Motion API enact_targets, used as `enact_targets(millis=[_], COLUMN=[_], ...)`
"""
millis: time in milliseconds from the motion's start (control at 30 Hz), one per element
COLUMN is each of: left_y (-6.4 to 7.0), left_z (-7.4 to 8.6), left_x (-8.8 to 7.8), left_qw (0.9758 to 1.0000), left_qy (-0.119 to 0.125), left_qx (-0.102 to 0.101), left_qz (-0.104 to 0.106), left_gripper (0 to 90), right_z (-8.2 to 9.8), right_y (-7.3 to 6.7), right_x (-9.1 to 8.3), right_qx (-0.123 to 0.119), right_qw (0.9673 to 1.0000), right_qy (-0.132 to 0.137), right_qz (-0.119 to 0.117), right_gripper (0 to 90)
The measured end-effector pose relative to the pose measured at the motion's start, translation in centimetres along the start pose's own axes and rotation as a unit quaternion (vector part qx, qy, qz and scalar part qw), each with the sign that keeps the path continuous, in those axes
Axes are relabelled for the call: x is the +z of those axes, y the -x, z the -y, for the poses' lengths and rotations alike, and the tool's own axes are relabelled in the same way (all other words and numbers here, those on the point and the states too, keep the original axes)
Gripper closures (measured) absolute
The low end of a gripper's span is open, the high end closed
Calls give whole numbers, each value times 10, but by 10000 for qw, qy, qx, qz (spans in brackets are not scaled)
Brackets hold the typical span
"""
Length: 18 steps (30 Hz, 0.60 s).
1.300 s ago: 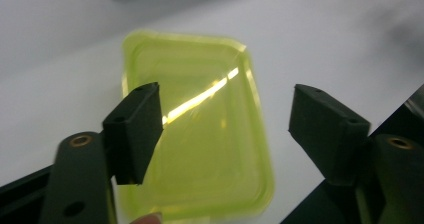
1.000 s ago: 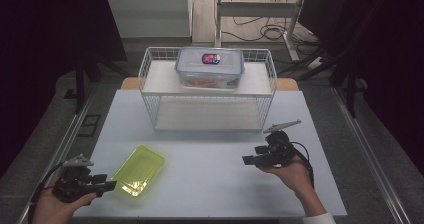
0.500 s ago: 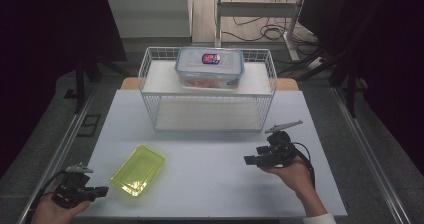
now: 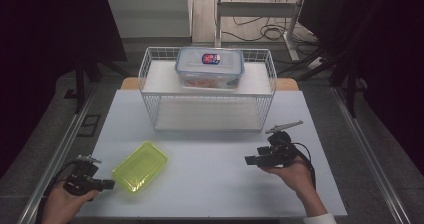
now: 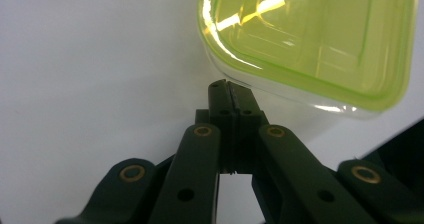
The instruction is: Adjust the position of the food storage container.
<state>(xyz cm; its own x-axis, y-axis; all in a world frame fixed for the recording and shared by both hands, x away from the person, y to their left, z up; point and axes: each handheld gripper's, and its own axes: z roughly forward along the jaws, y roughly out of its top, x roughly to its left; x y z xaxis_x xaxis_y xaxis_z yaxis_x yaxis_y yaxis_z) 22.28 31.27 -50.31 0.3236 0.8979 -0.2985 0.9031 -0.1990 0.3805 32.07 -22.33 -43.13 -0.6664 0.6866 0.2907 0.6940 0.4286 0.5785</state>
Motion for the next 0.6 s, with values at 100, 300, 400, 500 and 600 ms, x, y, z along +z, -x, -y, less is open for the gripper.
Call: enact_targets(millis=[100, 300, 400, 500, 600], left_y=[-4, -8, -9, -10, -13], left_z=[-6, -25, -34, -36, -38], left_x=[2, 5, 9, 10, 12], left_qw=[10000, 9999, 9999, 9998, 9997], left_qy=[33, 35, 57, 49, 66], left_qx=[-73, -99, -138, -152, -208], left_qz=[42, 42, 76, 85, 51], left_gripper=[900, 900, 900, 900, 900], right_z=[0, 0, 1, 1, 1], right_y=[0, 2, 2, 2, 3], right_x=[0, 0, 0, 0, -1], right_qx=[10, 28, 31, 37, 68], right_qw=[10000, 10000, 10000, 10000, 10000], right_qy=[-1, 1, -8, 1, -12], right_qz=[-2, 2, 1, -5, 0], right_gripper=[304, 304, 303, 304, 303])
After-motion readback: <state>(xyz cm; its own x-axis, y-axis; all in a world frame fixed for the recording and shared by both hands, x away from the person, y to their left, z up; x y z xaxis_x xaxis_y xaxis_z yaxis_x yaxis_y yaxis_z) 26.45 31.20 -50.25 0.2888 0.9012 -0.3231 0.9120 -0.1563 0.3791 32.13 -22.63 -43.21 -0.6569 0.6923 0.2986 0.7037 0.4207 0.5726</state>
